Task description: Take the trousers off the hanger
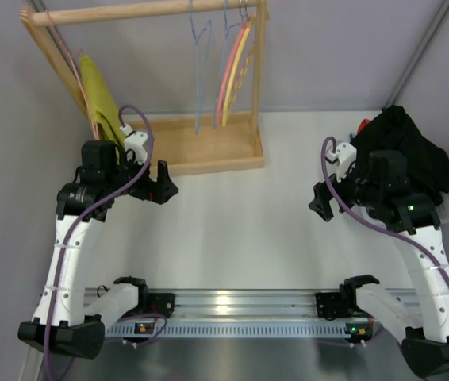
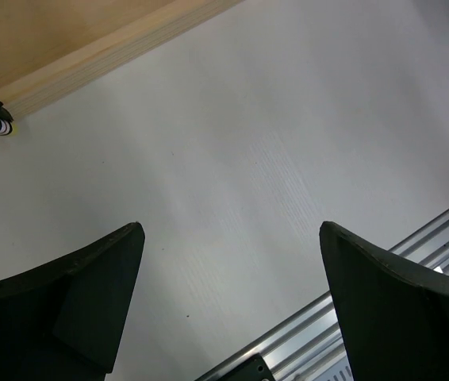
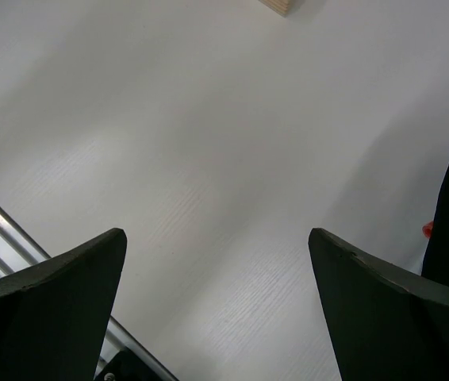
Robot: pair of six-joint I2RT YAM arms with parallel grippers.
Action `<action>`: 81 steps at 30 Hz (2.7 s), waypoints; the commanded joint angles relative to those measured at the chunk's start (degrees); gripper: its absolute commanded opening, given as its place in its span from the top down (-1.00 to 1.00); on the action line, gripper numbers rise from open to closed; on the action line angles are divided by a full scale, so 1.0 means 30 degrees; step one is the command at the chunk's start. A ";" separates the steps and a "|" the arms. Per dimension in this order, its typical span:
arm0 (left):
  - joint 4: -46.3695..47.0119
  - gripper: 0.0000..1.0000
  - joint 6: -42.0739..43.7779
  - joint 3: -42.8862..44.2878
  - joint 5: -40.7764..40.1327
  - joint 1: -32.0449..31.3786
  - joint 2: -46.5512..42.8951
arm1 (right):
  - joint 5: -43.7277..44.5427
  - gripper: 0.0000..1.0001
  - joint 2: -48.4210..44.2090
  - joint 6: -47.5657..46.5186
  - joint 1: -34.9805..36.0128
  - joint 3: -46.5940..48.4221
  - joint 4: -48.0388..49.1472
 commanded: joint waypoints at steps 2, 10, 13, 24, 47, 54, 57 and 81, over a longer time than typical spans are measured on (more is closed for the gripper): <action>0.0443 -0.97 0.0631 0.1924 0.0614 0.0082 0.0266 | -0.0523 -0.99 -0.0200 0.0043 -0.0154 0.0286 -0.0054; 0.1818 -0.97 -0.1006 0.7041 0.1435 0.0082 0.3100 | -0.0729 -0.99 0.0298 0.0072 -0.0183 0.0813 -0.0053; 0.2667 -0.97 -0.3582 0.9386 0.1112 0.0082 0.4364 | -0.0700 -0.99 0.0474 0.0043 -0.0183 0.1018 -0.0082; 0.7149 -0.75 -0.6839 1.3350 -0.4274 0.0082 0.5511 | -0.0260 -0.99 0.0621 -0.0133 -0.0213 0.0872 0.0034; 0.2200 -0.45 -0.3470 1.8799 -1.2101 0.4240 0.8963 | -0.0289 -0.99 0.1647 0.0687 -0.0213 0.1927 0.0386; 0.2463 -0.38 -0.4346 1.9007 -1.0117 0.5553 1.0490 | -0.0699 -0.99 0.1793 0.1009 -0.0213 0.2511 0.0416; 0.3341 -0.33 -0.4496 1.8890 -0.9730 0.6291 1.1164 | -0.0729 -0.99 0.1822 0.1098 -0.0213 0.2484 0.0503; 0.7181 0.55 -0.5167 1.9387 -0.7884 0.6351 1.3451 | -0.0348 -0.99 0.1852 0.1274 -0.0213 0.1956 0.1118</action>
